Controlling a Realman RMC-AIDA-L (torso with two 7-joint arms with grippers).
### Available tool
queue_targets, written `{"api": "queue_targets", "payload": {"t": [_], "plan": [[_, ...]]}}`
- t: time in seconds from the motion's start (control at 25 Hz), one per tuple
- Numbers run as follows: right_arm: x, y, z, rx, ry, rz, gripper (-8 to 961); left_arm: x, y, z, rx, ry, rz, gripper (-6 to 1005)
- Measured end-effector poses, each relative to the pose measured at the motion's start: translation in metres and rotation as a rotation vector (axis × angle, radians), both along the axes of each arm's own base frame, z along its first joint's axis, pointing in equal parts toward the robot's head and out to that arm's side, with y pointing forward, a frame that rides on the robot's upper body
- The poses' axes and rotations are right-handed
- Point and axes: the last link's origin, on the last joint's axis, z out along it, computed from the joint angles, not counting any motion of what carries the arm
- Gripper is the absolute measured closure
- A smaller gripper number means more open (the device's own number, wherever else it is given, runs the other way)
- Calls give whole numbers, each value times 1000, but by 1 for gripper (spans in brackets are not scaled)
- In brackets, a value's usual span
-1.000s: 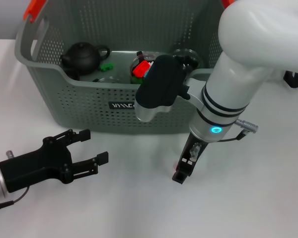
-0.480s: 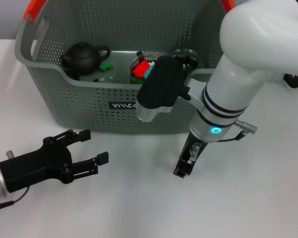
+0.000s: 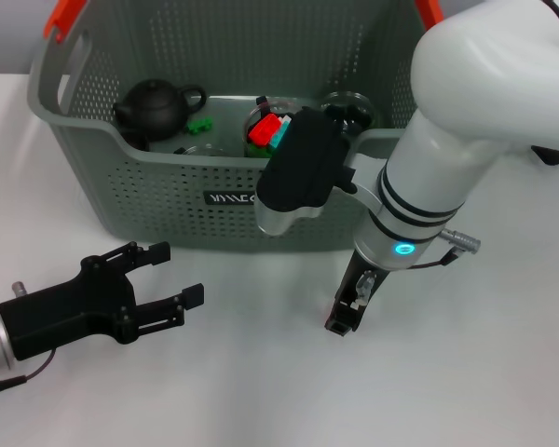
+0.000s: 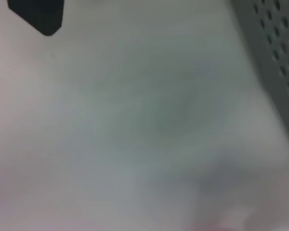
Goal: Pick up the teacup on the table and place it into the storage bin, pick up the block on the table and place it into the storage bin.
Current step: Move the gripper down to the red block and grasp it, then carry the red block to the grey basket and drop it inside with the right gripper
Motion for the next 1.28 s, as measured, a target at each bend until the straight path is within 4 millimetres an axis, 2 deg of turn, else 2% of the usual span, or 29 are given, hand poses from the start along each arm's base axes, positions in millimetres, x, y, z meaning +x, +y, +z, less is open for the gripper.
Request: {"api": "queue_targets", "payload": {"t": [0.48, 0.68, 0.84, 0.88, 0.96, 1.04, 1.16, 1.28], "plan": [[-1, -3, -3, -17, -17, 32, 723, 0, 0, 0, 1, 0, -1, 198], [-19, -12, 8, -52, 56, 41, 741, -1, 0, 1, 3, 0, 2, 199], [-29, -16, 42, -82, 191, 33, 748, 0, 0, 1, 4, 2, 1, 200], [-28, -18, 61, -109, 244, 20, 748, 0, 0, 1, 5, 2, 0, 200], [-24, -20, 77, -142, 289, 8, 749, 0, 1, 2, 8, 3, -1, 200], [-19, -21, 102, -182, 360, -5, 749, 0, 2, 3, 9, 5, -3, 200], [-21, -21, 140, -223, 557, 22, 748, 1, 4, 4, 10, 7, -8, 201], [-28, -10, 179, -128, 798, 63, 748, 2, 6, 3, 11, 5, -13, 201]]}}
